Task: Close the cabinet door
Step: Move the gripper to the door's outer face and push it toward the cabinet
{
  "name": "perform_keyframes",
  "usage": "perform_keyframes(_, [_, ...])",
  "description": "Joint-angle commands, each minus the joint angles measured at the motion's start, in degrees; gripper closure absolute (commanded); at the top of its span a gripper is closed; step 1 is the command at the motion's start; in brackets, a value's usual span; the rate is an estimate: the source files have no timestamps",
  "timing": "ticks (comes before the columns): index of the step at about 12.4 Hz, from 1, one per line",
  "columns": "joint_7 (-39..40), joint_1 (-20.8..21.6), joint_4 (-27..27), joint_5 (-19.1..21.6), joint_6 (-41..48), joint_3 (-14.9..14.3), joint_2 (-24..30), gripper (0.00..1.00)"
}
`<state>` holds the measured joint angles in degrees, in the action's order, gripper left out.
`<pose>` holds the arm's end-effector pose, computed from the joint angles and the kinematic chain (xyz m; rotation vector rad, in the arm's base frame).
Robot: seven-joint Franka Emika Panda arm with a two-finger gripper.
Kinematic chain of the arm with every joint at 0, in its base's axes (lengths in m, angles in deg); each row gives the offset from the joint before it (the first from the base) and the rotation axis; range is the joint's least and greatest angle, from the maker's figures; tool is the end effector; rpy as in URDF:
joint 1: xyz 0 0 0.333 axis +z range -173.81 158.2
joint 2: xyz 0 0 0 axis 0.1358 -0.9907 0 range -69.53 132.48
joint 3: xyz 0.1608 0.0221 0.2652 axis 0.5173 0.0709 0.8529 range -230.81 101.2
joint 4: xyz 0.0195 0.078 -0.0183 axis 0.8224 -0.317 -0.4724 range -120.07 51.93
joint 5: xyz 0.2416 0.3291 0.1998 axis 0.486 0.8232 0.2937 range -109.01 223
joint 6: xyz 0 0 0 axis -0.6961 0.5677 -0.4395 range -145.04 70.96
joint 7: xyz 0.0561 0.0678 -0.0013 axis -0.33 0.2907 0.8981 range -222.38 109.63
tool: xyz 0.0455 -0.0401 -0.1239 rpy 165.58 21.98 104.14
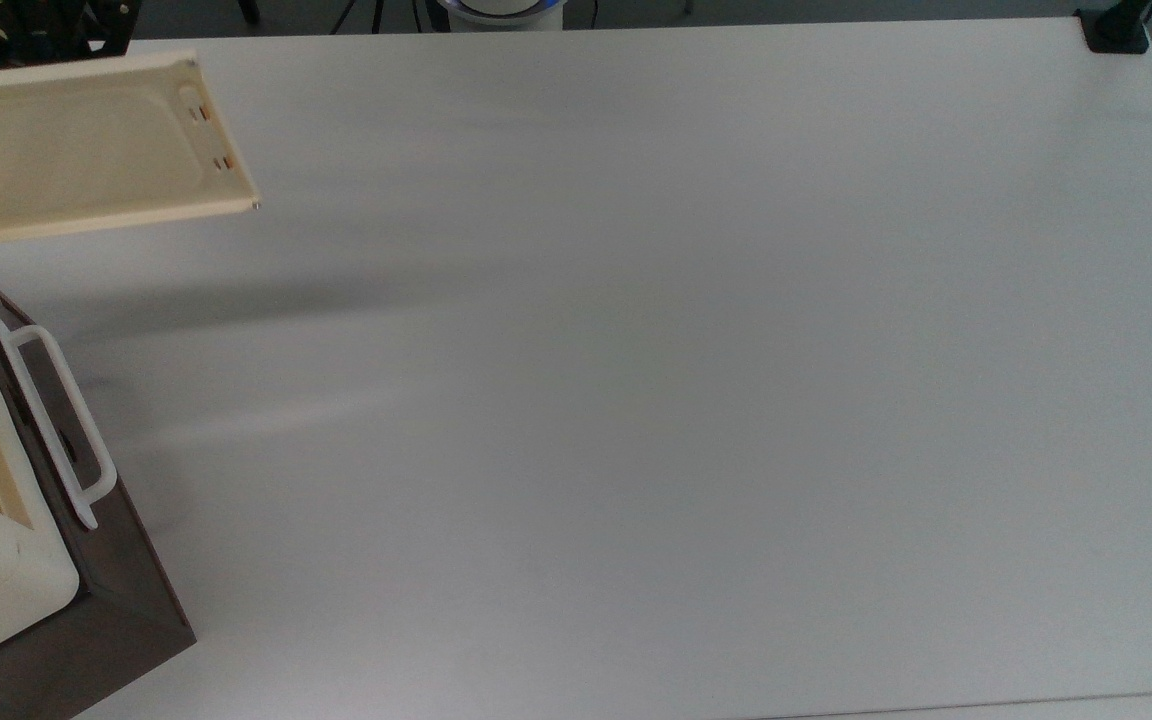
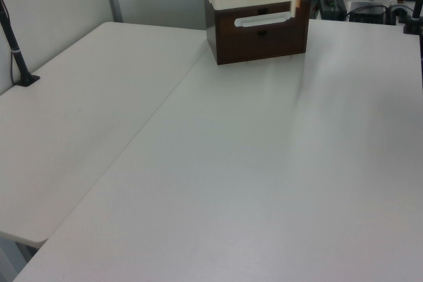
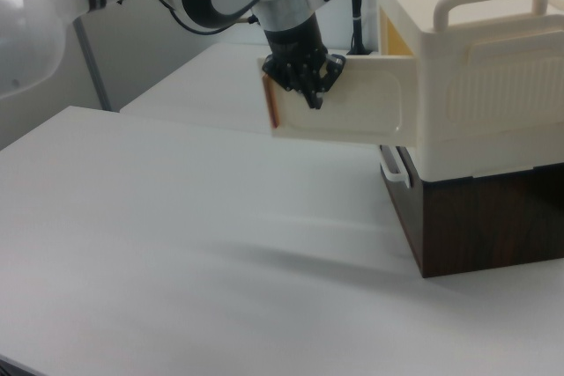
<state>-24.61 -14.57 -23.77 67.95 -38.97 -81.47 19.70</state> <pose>0.6725 -0.2490 0.5926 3.0634 0.1948 0.5237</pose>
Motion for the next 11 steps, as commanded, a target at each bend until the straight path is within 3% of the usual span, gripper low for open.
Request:
perform_keyframes(1, [-9.68, 0.35, -0.64, 2.66, -8.30, 0.32, -1.32, 0.91])
perform_keyframes(11, [-31.04, 5.01, 0.06, 1.52, -33.25, 0.58, -10.80, 0.90])
